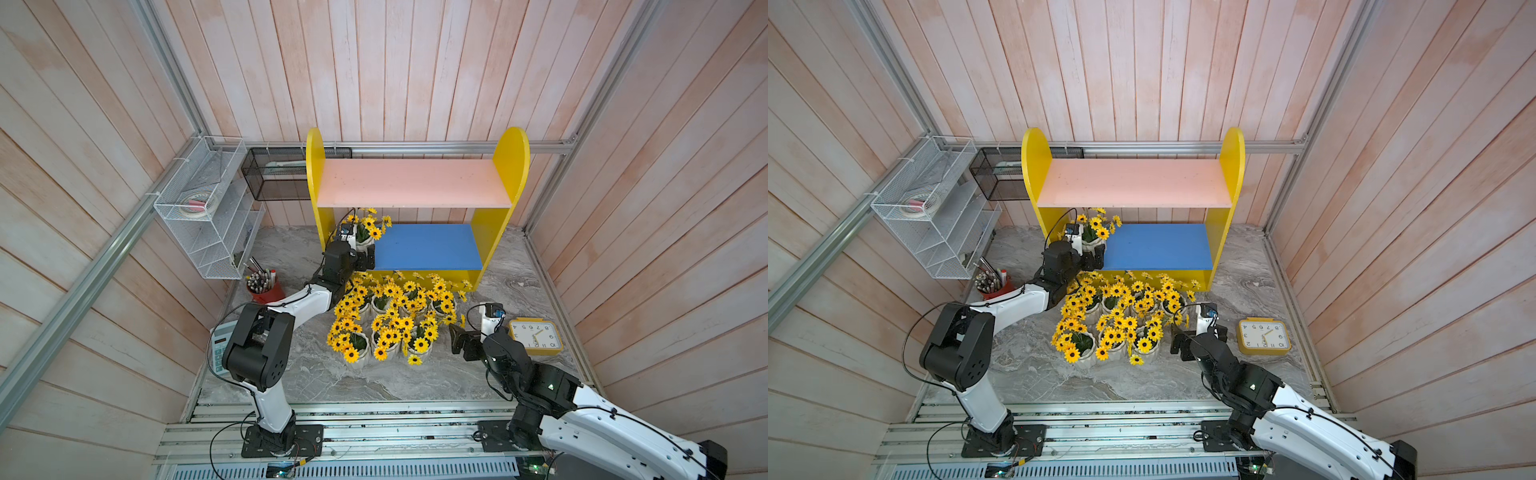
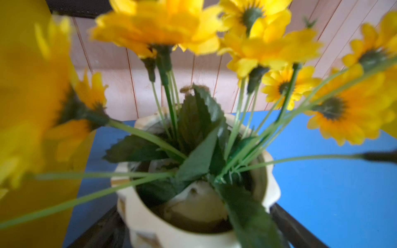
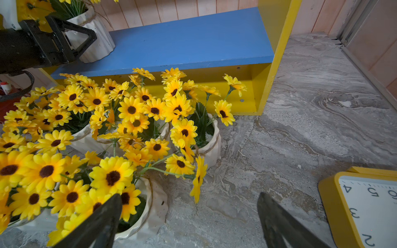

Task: Take the sunflower pots off the shelves
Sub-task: Pick up the sunflower pot from the shelf.

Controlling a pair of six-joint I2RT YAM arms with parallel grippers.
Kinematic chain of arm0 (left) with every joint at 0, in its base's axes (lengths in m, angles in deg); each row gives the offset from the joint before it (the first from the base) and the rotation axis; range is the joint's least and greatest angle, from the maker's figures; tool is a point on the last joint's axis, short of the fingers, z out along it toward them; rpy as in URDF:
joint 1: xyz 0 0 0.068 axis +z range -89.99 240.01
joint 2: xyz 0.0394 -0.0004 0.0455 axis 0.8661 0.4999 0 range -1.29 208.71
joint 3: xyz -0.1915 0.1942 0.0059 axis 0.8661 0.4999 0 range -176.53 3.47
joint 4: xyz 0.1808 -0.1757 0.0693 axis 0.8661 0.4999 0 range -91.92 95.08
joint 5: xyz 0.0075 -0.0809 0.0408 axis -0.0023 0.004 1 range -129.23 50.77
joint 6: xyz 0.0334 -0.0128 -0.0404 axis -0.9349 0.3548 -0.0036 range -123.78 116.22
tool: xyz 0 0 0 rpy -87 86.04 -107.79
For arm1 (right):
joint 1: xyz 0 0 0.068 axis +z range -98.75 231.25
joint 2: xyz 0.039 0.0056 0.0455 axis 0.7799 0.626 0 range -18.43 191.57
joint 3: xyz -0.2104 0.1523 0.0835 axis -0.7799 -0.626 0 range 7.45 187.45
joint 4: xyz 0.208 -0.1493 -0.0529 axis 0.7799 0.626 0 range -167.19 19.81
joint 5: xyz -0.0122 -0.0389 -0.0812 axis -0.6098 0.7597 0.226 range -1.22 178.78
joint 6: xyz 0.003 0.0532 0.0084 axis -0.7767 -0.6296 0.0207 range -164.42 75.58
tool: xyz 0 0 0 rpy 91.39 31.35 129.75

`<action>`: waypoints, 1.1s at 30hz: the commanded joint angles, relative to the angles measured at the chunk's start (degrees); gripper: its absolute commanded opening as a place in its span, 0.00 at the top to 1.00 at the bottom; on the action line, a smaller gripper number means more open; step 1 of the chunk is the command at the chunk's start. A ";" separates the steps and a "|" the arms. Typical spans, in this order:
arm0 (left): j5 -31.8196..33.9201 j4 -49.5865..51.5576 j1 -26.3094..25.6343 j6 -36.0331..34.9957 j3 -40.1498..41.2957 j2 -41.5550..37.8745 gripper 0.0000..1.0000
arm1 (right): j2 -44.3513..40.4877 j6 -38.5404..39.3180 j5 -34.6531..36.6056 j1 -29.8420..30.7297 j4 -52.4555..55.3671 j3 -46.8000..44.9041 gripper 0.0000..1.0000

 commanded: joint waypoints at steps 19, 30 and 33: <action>0.93 -9.23 0.07 -2.83 -5.06 5.63 0.00 | 2.51 2.62 -2.90 -2.50 -5.37 -2.02 0.02; -0.85 -11.10 -0.02 -2.93 -5.73 7.06 0.00 | 2.81 2.91 -4.11 -3.26 -6.43 -2.63 0.02; -0.93 -10.93 -0.01 -2.92 -6.37 8.04 0.00 | 2.69 3.01 -4.36 -3.48 -6.48 -2.51 0.02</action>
